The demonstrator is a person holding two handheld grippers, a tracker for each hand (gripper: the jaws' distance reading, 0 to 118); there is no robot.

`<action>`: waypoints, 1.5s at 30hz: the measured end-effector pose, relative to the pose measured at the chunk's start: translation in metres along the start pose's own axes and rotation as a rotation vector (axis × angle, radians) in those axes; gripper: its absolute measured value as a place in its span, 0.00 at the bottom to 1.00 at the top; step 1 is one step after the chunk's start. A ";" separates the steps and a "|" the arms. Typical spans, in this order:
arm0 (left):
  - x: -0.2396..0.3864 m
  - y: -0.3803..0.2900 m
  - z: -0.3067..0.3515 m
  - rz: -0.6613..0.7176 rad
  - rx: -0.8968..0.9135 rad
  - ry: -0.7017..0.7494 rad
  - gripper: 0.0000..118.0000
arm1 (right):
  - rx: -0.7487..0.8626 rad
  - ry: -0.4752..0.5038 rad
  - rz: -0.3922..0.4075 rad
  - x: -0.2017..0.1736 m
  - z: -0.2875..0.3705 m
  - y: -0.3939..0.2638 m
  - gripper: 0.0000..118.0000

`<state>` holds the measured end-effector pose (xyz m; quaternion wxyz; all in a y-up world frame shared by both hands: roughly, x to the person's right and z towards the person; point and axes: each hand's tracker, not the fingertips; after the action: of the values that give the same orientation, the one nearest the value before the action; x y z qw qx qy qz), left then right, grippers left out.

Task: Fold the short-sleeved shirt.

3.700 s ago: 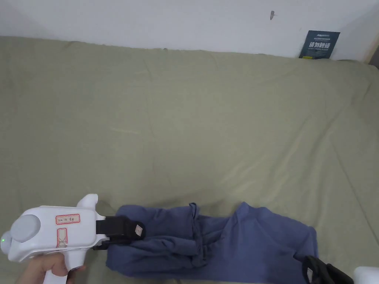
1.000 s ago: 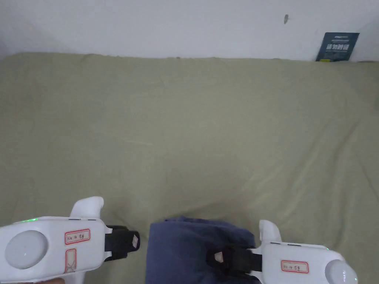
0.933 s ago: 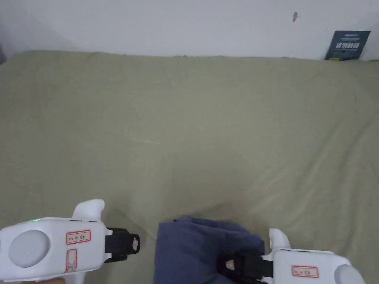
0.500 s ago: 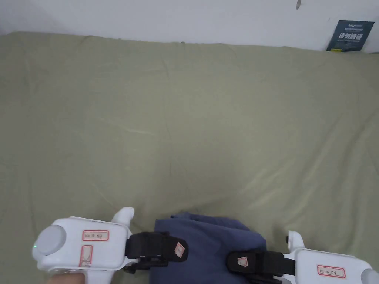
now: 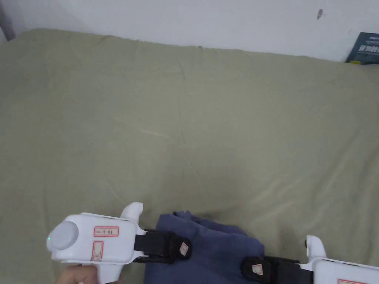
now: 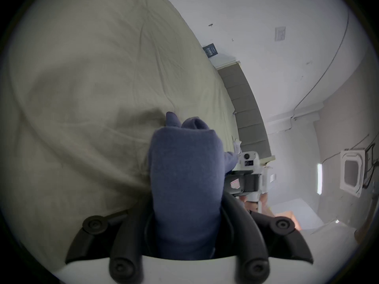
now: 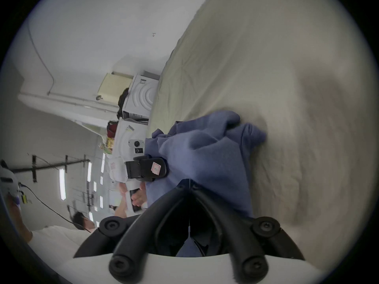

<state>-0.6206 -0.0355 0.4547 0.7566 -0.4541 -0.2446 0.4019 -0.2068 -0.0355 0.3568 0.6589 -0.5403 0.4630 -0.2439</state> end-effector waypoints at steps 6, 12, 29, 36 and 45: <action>-0.020 0.033 0.134 0.010 0.104 0.220 0.21 | 0.089 -0.165 0.192 -0.042 0.007 0.007 0.00; -0.082 0.077 0.266 0.067 0.125 0.485 0.21 | 0.155 -0.166 0.210 -0.058 0.005 0.011 0.00; -0.085 0.115 0.282 0.200 0.198 0.517 0.99 | 0.209 -0.216 0.194 -0.045 0.017 0.027 0.00; 0.006 0.079 0.245 -0.052 0.327 0.620 0.52 | 0.391 -0.385 0.313 -0.072 0.046 0.026 0.00; 0.173 0.003 0.075 -0.398 0.720 0.549 0.00 | 0.650 -0.804 0.628 -0.163 0.084 0.022 0.00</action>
<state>-0.5805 0.1461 0.4884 0.9640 -0.1976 0.0364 0.1741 -0.2109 0.1461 0.3916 0.9541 -0.1986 0.2170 0.0567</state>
